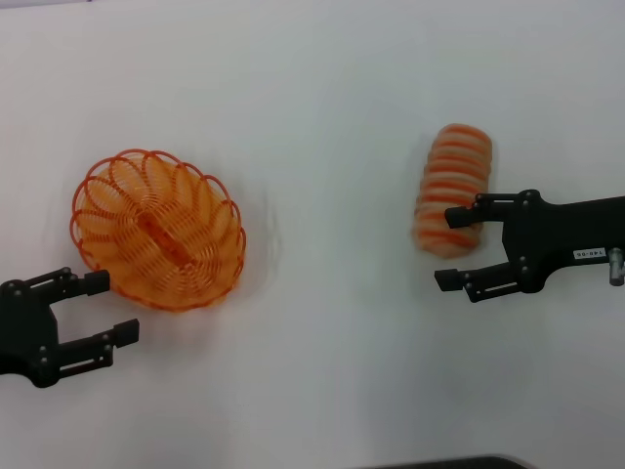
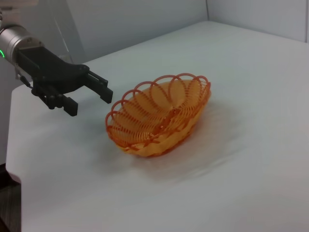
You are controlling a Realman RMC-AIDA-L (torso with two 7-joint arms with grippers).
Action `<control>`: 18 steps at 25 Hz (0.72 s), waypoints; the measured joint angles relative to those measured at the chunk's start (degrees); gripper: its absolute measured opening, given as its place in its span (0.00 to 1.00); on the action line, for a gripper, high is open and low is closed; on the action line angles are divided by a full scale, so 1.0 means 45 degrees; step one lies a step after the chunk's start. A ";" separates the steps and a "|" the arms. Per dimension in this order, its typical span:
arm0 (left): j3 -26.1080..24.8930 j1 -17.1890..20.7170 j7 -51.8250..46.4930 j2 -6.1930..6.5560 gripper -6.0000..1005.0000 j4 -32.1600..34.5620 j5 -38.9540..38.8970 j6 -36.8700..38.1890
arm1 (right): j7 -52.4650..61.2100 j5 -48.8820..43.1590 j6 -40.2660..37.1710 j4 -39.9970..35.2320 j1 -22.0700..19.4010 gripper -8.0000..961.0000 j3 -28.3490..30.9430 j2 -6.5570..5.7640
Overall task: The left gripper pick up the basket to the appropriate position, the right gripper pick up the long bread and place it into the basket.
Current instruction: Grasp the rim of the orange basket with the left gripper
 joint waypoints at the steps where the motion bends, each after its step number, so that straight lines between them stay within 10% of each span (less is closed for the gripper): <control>1: 0.0012 -0.0012 0.0007 0.0000 0.75 0.0000 0.0039 0.0038 | -0.0002 0.0000 0.0000 0.0000 0.0024 0.97 -0.0010 0.0006; 18: -0.0899 -0.0129 -0.0132 -0.0013 0.76 -0.0036 -0.0255 -0.0089 | 0.0069 0.0078 -0.0003 0.0015 0.0211 0.97 0.0062 0.0045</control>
